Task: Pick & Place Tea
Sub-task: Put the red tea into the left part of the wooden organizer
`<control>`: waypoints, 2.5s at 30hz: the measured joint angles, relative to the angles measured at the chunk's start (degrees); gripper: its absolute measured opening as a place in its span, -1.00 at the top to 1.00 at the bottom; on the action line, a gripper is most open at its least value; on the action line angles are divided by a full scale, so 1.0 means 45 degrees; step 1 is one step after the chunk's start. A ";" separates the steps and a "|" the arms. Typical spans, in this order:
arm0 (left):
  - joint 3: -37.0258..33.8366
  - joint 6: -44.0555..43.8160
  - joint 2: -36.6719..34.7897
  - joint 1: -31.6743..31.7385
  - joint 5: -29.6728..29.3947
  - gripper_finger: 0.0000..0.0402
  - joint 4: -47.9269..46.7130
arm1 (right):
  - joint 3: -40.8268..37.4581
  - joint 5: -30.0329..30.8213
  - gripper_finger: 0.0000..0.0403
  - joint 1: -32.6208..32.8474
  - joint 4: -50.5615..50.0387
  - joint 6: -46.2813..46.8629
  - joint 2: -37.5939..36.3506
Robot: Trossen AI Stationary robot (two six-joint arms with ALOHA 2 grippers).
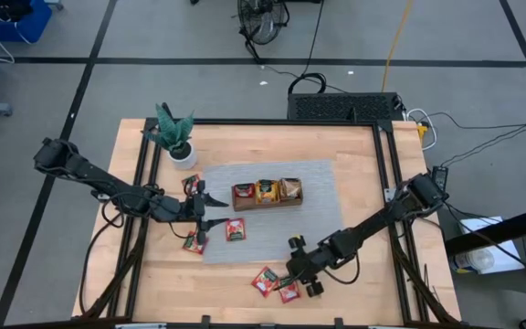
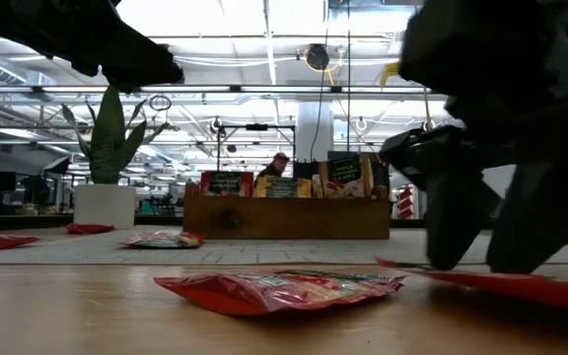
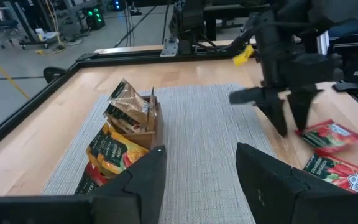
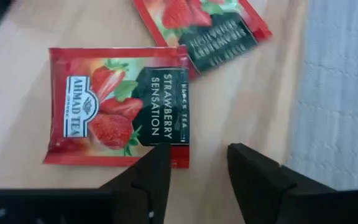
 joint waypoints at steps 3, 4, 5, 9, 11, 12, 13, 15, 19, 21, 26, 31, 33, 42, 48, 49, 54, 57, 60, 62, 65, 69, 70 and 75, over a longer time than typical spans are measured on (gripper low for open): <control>0.0005 -0.0015 0.0000 0.0000 0.0005 0.03 -0.0006 | 0.0000 0.1009 0.30 0.0372 -0.0259 -0.0237 -0.0838; 0.0005 -0.0041 0.0000 0.0000 0.0005 0.03 -0.0004 | 0.0120 0.1435 0.29 0.0592 -0.0574 -0.0458 -0.1057; 0.0005 -0.0053 0.0000 0.0000 0.0005 0.03 -0.0006 | 0.0202 0.1735 0.26 0.0810 -0.0637 -0.0507 -0.1184; 0.0010 -0.0063 0.0000 0.0000 0.0010 0.03 -0.0074 | 0.1640 0.3164 0.07 0.1671 -0.1689 -0.0792 -0.1417; 0.0010 -0.0068 0.0000 0.0000 0.0010 0.03 -0.0069 | 0.2409 0.3642 -0.07 0.1977 -0.2403 -0.0659 -0.1150; 0.0010 -0.0068 0.0000 0.0000 0.0010 0.03 -0.0060 | 0.2724 0.3647 -0.14 0.2051 -0.2782 -0.0483 -0.0926; 0.0010 -0.0072 0.0000 0.0000 0.0010 0.03 -0.0064 | 0.2944 0.3569 -0.20 0.2093 -0.3117 -0.0312 -0.0736; 0.0010 -0.0147 0.0000 0.0000 0.0010 0.03 -0.0055 | 0.3323 0.3391 -0.31 0.2086 -0.3441 0.0028 -0.0347; 0.0010 -0.0511 0.0000 0.0000 0.0010 0.03 -0.0062 | 0.3233 0.3100 -0.46 0.1797 -0.3571 0.0258 0.0288; 0.0010 -0.0610 0.0000 0.0000 0.0012 0.03 -0.0087 | 0.3093 0.2270 -0.50 0.1519 -0.3193 0.0467 0.0430; 0.0010 -0.0625 0.0000 0.0000 0.0010 0.03 -0.0357 | 0.2441 0.0641 -0.50 0.0820 -0.2346 0.0960 0.0415; 0.0010 -0.0620 0.0030 0.0000 0.0010 0.03 -0.0480 | 0.1672 0.0330 -0.39 0.0423 -0.2165 0.0862 0.0388; 0.0010 -0.0579 0.0034 0.0000 0.0010 0.03 -0.0499 | 0.1302 0.0307 -0.32 0.0313 -0.2080 0.0862 0.0392; 0.0010 -0.0588 0.0034 0.0005 -0.0001 0.03 -0.0477 | -0.0140 0.0389 0.28 0.0226 -0.0347 0.0760 0.0407; 0.0010 -0.0595 0.0034 0.0010 -0.0015 0.03 -0.0477 | -0.0831 0.0386 0.86 0.0124 0.0920 0.0543 0.0407; 0.0010 -0.0597 0.0034 0.0010 -0.0015 0.03 -0.0479 | -0.0845 0.0354 0.93 0.0107 0.0957 0.0345 0.0407; 0.0010 -0.0708 0.0034 0.0010 -0.0022 0.03 -0.0452 | -0.0855 0.1254 0.99 0.0265 0.0917 -0.0392 0.0046; 0.0010 -0.1355 0.0034 0.0010 -0.0024 0.03 -0.0193 | -0.0729 0.3025 0.99 0.0560 0.0299 -0.1263 -0.0736; 0.0005 -0.2974 0.0034 0.0010 -0.0027 0.03 0.0244 | -0.0448 0.5677 1.00 0.0897 -0.1304 -0.2276 -0.1378; 0.0005 -0.3978 0.0083 0.0010 -0.0031 0.03 0.0498 | -0.0205 0.7643 1.00 0.1016 -0.1811 -0.3129 -0.1731; 0.0003 -0.5077 0.0609 0.0016 -0.0092 0.03 0.0904 | 0.0035 0.9918 1.00 0.1003 -0.1359 -0.4602 -0.1892; 0.0275 -0.5857 0.1843 0.0115 -0.0081 0.03 0.1795 | -0.0022 1.1363 1.00 0.0907 0.0525 -0.6818 -0.1475; 0.0406 -0.5978 0.2207 0.0158 -0.0050 0.03 0.1868 | 0.0009 1.1447 1.00 0.0888 0.1118 -0.7356 -0.1412; 0.1865 -0.6291 0.4318 0.0463 0.1096 0.03 0.2048 | 0.0005 1.1672 1.00 0.0626 0.2876 -0.9370 -0.0907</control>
